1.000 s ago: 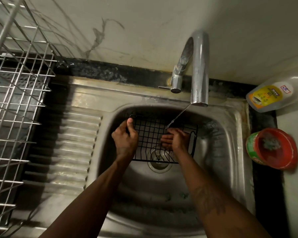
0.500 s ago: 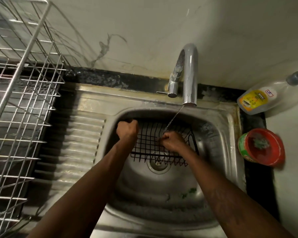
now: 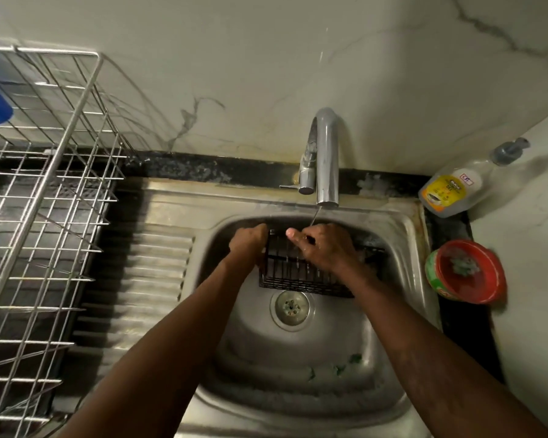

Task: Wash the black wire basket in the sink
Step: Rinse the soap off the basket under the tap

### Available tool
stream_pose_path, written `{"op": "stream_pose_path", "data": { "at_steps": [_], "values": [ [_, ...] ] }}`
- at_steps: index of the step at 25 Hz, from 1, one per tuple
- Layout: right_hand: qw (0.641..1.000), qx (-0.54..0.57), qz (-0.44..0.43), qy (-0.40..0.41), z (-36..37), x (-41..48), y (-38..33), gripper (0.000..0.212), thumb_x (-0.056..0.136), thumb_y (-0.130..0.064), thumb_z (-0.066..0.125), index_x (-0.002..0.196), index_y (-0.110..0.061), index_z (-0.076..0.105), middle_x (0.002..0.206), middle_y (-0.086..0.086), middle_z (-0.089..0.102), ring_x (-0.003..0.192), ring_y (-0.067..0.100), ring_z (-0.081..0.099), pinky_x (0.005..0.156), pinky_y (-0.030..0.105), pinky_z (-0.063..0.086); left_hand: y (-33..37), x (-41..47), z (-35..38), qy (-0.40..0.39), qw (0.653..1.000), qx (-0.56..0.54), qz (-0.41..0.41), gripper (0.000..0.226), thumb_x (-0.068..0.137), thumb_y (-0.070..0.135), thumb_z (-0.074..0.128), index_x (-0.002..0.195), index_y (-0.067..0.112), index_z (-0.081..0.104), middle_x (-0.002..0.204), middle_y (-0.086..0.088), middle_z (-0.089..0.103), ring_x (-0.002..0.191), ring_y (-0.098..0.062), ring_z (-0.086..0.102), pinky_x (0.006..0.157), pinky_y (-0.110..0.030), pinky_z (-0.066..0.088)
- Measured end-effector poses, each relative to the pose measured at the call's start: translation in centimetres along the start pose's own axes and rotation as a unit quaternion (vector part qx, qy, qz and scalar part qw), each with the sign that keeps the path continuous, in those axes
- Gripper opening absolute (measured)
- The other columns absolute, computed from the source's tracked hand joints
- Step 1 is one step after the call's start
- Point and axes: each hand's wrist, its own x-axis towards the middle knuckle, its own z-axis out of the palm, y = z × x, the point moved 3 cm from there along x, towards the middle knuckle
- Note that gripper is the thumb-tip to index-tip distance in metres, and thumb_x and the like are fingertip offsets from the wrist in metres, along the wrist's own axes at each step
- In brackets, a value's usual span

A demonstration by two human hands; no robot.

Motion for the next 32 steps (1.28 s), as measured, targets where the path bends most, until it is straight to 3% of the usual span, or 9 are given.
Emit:
{"op": "stream_pose_path", "data": {
  "at_steps": [3, 6, 9, 12, 15, 20, 27, 29, 32],
  "values": [
    [0.998, 0.015, 0.049, 0.022, -1.2, 0.9, 0.4, 0.063, 0.104, -0.06, 0.039, 0.053, -0.023, 0.05, 0.058, -0.006, 0.055, 0.055, 0.01, 0.052, 0.056, 0.027, 0.034, 0.2, -1.7, -0.1, 0.131, 0.971, 0.172, 0.099, 0.069, 0.104, 0.057, 0.023, 0.114, 0.008, 0.071, 0.115, -0.017, 0.068, 0.111, -0.036, 0.062, 0.096, -0.043, 0.05],
    [0.996, 0.021, 0.076, 0.029, -1.8, 1.0, -0.8, 0.065, 0.107, -0.057, 0.031, 0.056, -0.023, 0.052, 0.061, -0.004, 0.057, 0.061, 0.016, 0.057, 0.067, 0.031, 0.045, 0.8, -4.0, 0.8, 0.067, 0.969, 0.06, 0.232, 0.06, 0.11, 0.042, 0.031, 0.087, 0.008, 0.074, 0.078, -0.004, 0.07, 0.077, -0.015, 0.067, 0.061, -0.015, 0.05],
    [0.993, 0.056, 0.079, 0.066, 0.2, 0.7, -5.2, 0.062, 0.11, -0.05, 0.024, 0.076, -0.018, 0.064, 0.069, 0.003, 0.064, 0.066, 0.018, 0.062, 0.072, 0.033, 0.052, 0.4, -3.8, 1.4, 0.096, 0.965, -0.052, 0.237, 0.044, 0.107, 0.028, 0.05, 0.067, 0.016, 0.064, 0.065, 0.001, 0.066, 0.057, -0.001, 0.065, 0.051, -0.015, 0.05],
    [0.983, 0.036, 0.022, 0.177, 1.4, 0.4, -7.9, 0.054, 0.11, -0.044, 0.027, 0.085, -0.019, 0.069, 0.079, 0.002, 0.071, 0.075, 0.017, 0.065, 0.083, 0.036, 0.051, 0.4, -3.0, 1.6, 0.096, 0.97, -0.094, 0.2, 0.037, 0.102, 0.02, 0.058, 0.067, 0.013, 0.064, 0.066, -0.005, 0.068, 0.061, -0.015, 0.065, 0.058, -0.028, 0.056],
    [0.986, 0.04, -0.041, 0.157, 0.9, -0.6, -4.2, 0.051, 0.11, -0.049, 0.029, 0.089, -0.024, 0.068, 0.083, -0.003, 0.072, 0.077, 0.015, 0.067, 0.077, 0.031, 0.05, 1.0, -3.1, 0.2, 0.127, 0.966, -0.098, 0.205, 0.039, 0.1, 0.02, 0.054, 0.062, 0.015, 0.053, 0.058, 0.002, 0.052, 0.052, -0.01, 0.048, 0.051, -0.026, 0.042],
    [0.948, 0.1, 0.281, 0.108, 1.4, -3.6, 4.7, 0.073, 0.104, -0.064, 0.022, 0.061, -0.016, 0.056, 0.06, 0.002, 0.055, 0.064, 0.022, 0.06, 0.057, 0.028, 0.041, 0.8, -3.7, -2.4, 0.103, 0.968, -0.071, 0.219, 0.035, 0.101, 0.022, 0.053, 0.066, 0.017, 0.048, 0.056, 0.003, 0.04, 0.038, -0.001, 0.033, 0.037, -0.02, 0.028],
    [0.985, 0.058, 0.01, 0.164, 1.4, -0.2, -7.6, 0.047, 0.109, -0.048, 0.022, 0.104, -0.025, 0.063, 0.1, -0.003, 0.069, 0.095, 0.014, 0.06, 0.093, 0.038, 0.039, 2.9, -3.9, -1.3, 0.125, 0.957, 0.025, 0.259, 0.036, 0.104, 0.027, 0.048, 0.069, 0.031, 0.046, 0.074, 0.002, 0.051, 0.056, 0.003, 0.039, 0.067, -0.029, 0.043],
    [0.988, 0.023, -0.031, 0.148, 0.6, -0.3, -6.4, 0.054, 0.107, -0.055, 0.021, 0.099, -0.025, 0.065, 0.088, -0.004, 0.071, 0.082, 0.013, 0.064, 0.083, 0.035, 0.049, 2.3, -3.7, -1.7, 0.119, 0.963, -0.054, 0.237, 0.033, 0.1, 0.028, 0.053, 0.068, 0.021, 0.06, 0.068, 0.002, 0.058, 0.055, -0.003, 0.047, 0.065, -0.031, 0.047],
    [0.987, -0.044, 0.069, 0.139, -0.9, -1.5, -1.4, 0.067, 0.108, -0.056, 0.024, 0.069, -0.018, 0.064, 0.055, -0.005, 0.058, 0.049, 0.011, 0.057, 0.056, 0.025, 0.045, 0.0, -2.7, -2.4, 0.124, 0.967, -0.084, 0.205, 0.032, 0.095, 0.031, 0.056, 0.083, 0.007, 0.074, 0.081, -0.011, 0.072, 0.075, -0.023, 0.065, 0.069, -0.035, 0.053]
  ]
}}
